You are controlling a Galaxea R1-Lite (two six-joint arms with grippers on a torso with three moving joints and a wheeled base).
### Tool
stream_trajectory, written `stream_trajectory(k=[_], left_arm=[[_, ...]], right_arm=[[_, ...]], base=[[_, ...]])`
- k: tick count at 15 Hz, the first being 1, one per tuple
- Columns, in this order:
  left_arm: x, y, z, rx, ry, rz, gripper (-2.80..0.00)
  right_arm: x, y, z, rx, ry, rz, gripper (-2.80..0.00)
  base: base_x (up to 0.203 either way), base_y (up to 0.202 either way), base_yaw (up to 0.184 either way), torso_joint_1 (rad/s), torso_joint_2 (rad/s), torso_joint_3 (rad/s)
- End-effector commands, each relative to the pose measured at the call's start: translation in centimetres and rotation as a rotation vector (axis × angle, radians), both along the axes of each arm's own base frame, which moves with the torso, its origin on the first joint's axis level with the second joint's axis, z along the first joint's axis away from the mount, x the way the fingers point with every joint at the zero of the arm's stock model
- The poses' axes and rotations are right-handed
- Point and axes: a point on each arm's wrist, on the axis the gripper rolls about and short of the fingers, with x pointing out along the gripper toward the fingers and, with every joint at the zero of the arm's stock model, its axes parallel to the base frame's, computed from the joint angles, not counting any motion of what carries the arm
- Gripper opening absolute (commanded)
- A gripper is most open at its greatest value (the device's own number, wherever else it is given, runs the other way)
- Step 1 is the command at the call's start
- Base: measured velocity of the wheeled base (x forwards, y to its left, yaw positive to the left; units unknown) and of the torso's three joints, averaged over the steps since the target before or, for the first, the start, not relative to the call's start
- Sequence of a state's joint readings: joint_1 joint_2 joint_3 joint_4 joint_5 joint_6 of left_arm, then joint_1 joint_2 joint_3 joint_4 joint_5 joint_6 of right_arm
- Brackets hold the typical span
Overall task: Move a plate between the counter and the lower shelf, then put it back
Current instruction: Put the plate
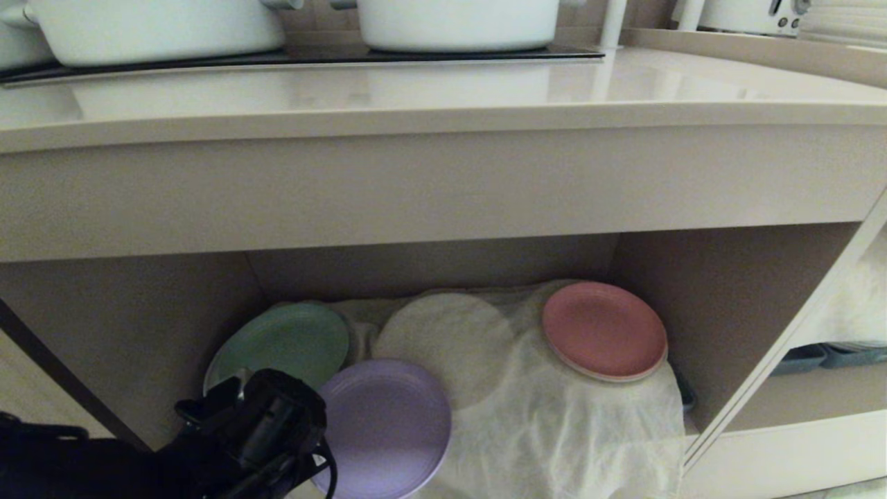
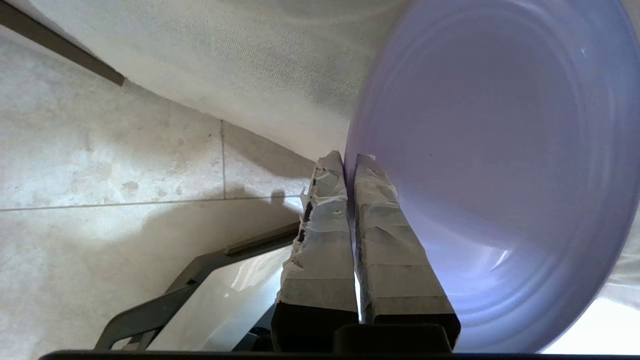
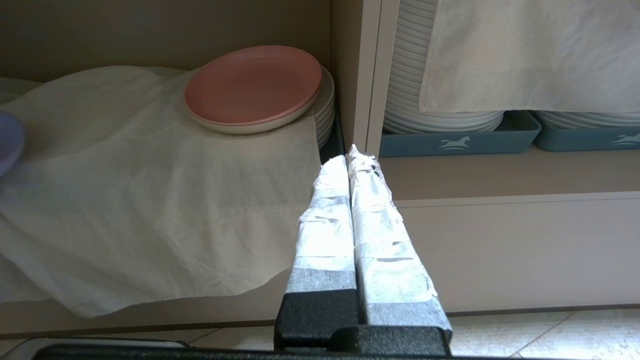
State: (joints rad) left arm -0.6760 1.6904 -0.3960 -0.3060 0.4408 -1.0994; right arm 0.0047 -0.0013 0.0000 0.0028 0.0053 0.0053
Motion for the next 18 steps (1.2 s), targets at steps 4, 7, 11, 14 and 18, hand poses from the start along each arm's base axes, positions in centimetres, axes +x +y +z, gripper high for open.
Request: stream_trajectory(k=[4,7,11,14,18], left_arm=[[-1.3,1.1,0.4,-0.039,-0.012,0.036,-2.8],[-2.0,1.5,0.6,-0.047,-0.016,0.029,-2.8],[-3.1,1.9,0.8,-0.042,-0.004,0.008,-2.8],[-4.0,2.5,1.3,-0.031,0.009,0.0,-2.8],[-4.8,3.2,1.9,-0.026,0.013,-0.002,-2.8]], right_arm=[[0.0,0.0,0.0,0.001,0.002,0.001,-2.8],[0.0,0.0,0.0,0.001,0.002,0.001,-2.8],[0.0,0.0,0.0,0.001,0.002,0.018,-2.8],[0.0,0.0,0.0,0.001,0.002,0.002,-2.8],[0.0,0.0,0.0,0.001,0.002,0.002,-2.8]], base=[[0.0,0.0,0.0,0.0,0.0,0.0],[0.0,0.0,0.0,0.0,0.0,0.0],[0.0,0.0,0.0,0.0,0.0,0.0],[0.0,0.0,0.0,0.0,0.0,0.0],[0.0,0.0,0.0,0.0,0.0,0.0]])
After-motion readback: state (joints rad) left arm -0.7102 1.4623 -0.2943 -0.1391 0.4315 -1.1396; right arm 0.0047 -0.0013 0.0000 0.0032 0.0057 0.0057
